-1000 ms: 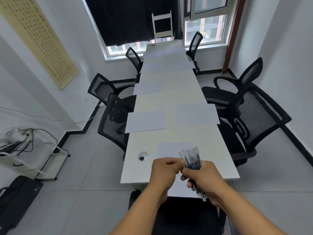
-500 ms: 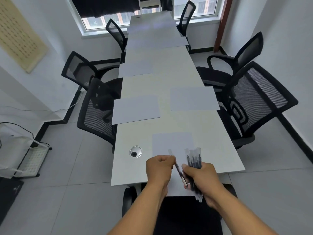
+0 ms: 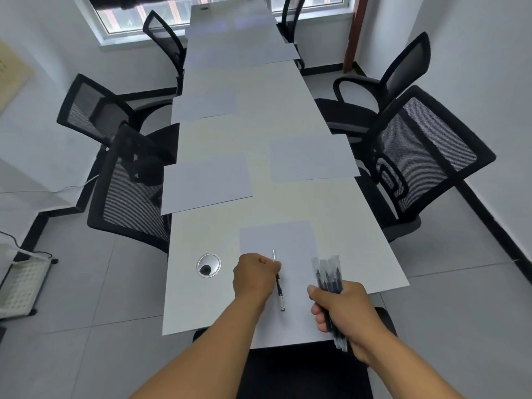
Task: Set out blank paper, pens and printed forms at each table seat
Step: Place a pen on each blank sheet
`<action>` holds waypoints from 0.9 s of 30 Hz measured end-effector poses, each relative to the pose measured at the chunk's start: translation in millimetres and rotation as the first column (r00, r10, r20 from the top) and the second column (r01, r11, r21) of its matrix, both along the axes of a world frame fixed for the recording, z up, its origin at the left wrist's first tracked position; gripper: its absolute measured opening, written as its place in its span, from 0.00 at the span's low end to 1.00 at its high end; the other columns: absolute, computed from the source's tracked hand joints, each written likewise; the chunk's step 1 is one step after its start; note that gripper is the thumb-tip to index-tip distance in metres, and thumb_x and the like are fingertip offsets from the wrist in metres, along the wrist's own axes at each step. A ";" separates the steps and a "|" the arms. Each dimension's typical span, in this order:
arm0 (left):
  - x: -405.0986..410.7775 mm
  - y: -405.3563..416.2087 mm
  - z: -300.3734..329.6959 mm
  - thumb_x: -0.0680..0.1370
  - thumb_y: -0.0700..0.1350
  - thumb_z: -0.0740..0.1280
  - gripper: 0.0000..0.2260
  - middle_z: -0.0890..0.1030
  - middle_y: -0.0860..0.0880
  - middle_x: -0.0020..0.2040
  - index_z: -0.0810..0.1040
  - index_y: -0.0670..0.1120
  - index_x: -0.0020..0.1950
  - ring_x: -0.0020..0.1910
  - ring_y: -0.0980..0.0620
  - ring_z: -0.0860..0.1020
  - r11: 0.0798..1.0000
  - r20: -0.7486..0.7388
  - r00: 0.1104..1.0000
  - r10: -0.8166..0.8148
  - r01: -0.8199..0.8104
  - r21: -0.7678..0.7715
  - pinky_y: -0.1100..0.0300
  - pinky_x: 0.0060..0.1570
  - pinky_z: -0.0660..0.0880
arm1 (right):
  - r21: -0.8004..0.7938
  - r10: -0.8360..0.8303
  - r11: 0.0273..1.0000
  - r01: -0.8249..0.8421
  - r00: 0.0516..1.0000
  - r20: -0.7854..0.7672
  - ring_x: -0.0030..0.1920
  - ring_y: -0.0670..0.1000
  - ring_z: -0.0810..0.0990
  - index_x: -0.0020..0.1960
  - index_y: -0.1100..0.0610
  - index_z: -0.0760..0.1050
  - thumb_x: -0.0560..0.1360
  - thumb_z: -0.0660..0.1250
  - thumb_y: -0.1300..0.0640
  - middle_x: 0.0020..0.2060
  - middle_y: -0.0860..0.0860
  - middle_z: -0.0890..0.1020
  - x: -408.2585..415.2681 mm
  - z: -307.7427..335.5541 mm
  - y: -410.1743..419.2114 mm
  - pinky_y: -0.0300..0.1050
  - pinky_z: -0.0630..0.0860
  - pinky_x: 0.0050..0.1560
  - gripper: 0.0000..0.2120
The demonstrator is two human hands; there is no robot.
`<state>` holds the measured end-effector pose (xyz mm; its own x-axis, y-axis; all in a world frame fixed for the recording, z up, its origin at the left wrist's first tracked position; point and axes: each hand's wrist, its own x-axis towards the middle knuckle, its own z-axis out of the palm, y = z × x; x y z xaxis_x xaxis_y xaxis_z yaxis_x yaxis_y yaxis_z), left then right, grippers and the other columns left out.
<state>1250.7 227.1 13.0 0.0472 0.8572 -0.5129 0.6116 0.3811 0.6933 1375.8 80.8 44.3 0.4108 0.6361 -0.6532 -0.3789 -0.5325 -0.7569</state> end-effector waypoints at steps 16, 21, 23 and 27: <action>10.7 21.4 -56.7 0.73 0.42 0.74 0.20 0.71 0.50 0.27 0.66 0.49 0.28 0.29 0.45 0.67 0.998 -0.173 0.983 -0.064 0.061 -0.021 0.58 0.33 0.66 | -0.039 0.016 0.999 -0.017 1.000 -0.014 0.33 0.54 0.76 0.49 0.64 0.81 0.81 0.75 0.59 0.33 0.58 0.81 19.8 -16.5 16.9 0.48 0.78 0.35 0.08; 7.4 20.7 -58.8 0.72 0.42 0.75 0.22 0.65 0.49 0.28 0.62 0.49 0.29 0.31 0.45 0.61 0.995 -0.155 0.983 -0.098 0.099 -0.001 0.55 0.35 0.60 | -0.047 0.018 0.999 -0.019 1.000 -0.013 0.33 0.54 0.77 0.50 0.65 0.82 0.81 0.75 0.59 0.33 0.58 0.81 19.4 -13.7 17.7 0.48 0.78 0.36 0.08; 5.1 18.9 -54.7 0.72 0.41 0.73 0.20 0.63 0.48 0.30 0.62 0.48 0.31 0.33 0.45 0.59 0.994 -0.142 0.984 -0.109 0.111 0.006 0.54 0.37 0.58 | -0.046 0.023 0.999 -0.023 1.000 -0.013 0.33 0.54 0.77 0.51 0.65 0.82 0.81 0.75 0.59 0.33 0.58 0.81 18.5 -8.7 17.4 0.48 0.78 0.36 0.08; 0.3 10.2 -38.4 0.70 0.39 0.68 0.20 0.60 0.47 0.34 0.57 0.49 0.31 0.38 0.48 0.58 0.995 -0.120 0.988 -0.099 0.102 0.020 0.53 0.41 0.56 | -0.032 0.038 0.999 -0.038 0.999 -0.002 0.33 0.55 0.77 0.49 0.64 0.82 0.80 0.74 0.61 0.33 0.58 0.81 13.8 7.0 16.0 0.49 0.78 0.38 0.06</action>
